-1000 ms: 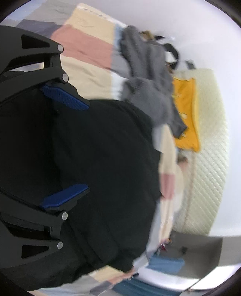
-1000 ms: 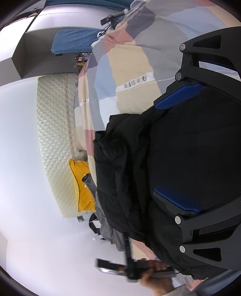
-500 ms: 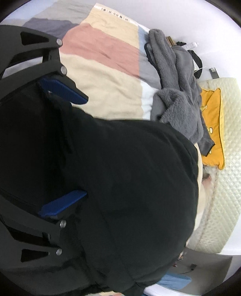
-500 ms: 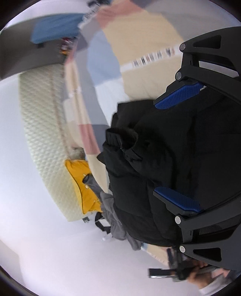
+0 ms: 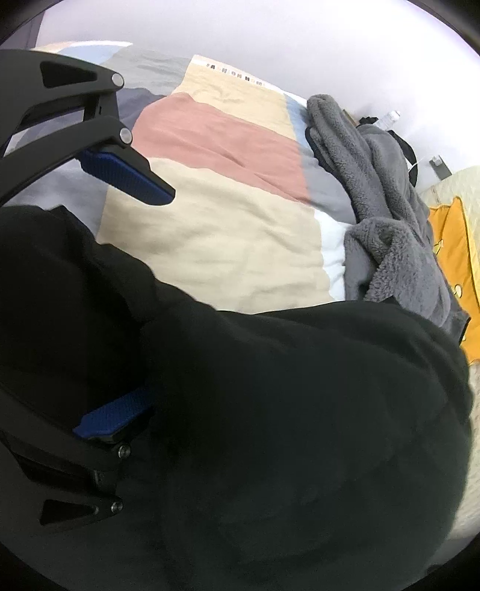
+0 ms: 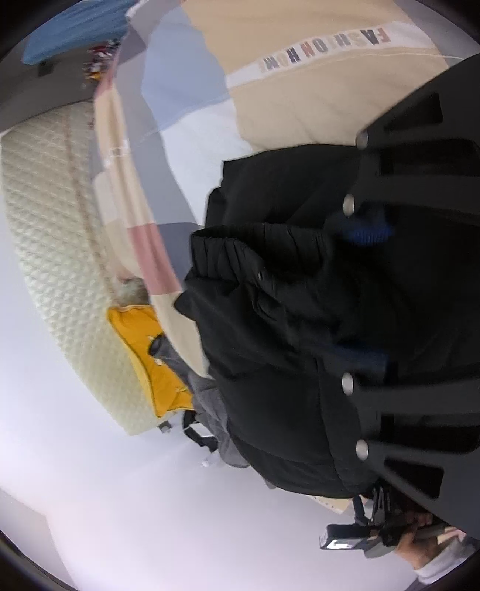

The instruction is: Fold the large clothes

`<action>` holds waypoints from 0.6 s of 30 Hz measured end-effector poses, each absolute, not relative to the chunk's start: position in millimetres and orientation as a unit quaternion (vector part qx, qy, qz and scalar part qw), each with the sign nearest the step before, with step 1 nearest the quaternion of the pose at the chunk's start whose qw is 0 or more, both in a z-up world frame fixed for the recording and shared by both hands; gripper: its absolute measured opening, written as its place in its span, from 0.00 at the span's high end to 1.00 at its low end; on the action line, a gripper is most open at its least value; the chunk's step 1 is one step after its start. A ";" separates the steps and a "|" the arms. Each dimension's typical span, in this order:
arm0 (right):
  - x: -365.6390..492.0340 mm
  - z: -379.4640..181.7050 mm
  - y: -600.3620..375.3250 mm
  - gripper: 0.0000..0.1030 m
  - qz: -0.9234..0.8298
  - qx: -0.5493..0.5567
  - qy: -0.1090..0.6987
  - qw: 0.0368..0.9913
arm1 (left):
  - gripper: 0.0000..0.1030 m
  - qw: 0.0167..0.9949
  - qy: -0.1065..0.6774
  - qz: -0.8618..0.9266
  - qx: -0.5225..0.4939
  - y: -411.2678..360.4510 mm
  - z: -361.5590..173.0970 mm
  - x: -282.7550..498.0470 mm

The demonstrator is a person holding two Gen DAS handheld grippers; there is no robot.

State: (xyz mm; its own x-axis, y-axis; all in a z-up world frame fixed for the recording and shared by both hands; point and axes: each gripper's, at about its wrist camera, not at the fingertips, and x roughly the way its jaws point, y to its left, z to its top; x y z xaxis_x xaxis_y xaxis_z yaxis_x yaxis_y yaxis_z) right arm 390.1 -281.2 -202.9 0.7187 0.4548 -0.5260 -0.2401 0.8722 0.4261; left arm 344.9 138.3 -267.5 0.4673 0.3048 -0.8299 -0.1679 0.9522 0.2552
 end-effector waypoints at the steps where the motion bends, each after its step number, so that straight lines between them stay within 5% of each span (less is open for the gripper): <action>1: 388.3 -199.5 -277.2 0.77 0.186 0.156 0.321 0.916 | 0.06 0.858 0.491 0.139 0.061 139.0 -264.3 344.4; 9: 361.6 -153.5 -268.1 0.85 0.158 0.182 0.258 0.936 | 0.06 0.898 0.411 0.158 0.015 155.2 -233.9 336.4; 18: 349.8 -158.7 -263.7 0.86 0.108 0.107 0.280 0.948 | 0.06 0.905 0.397 0.149 -0.043 159.9 -225.2 334.5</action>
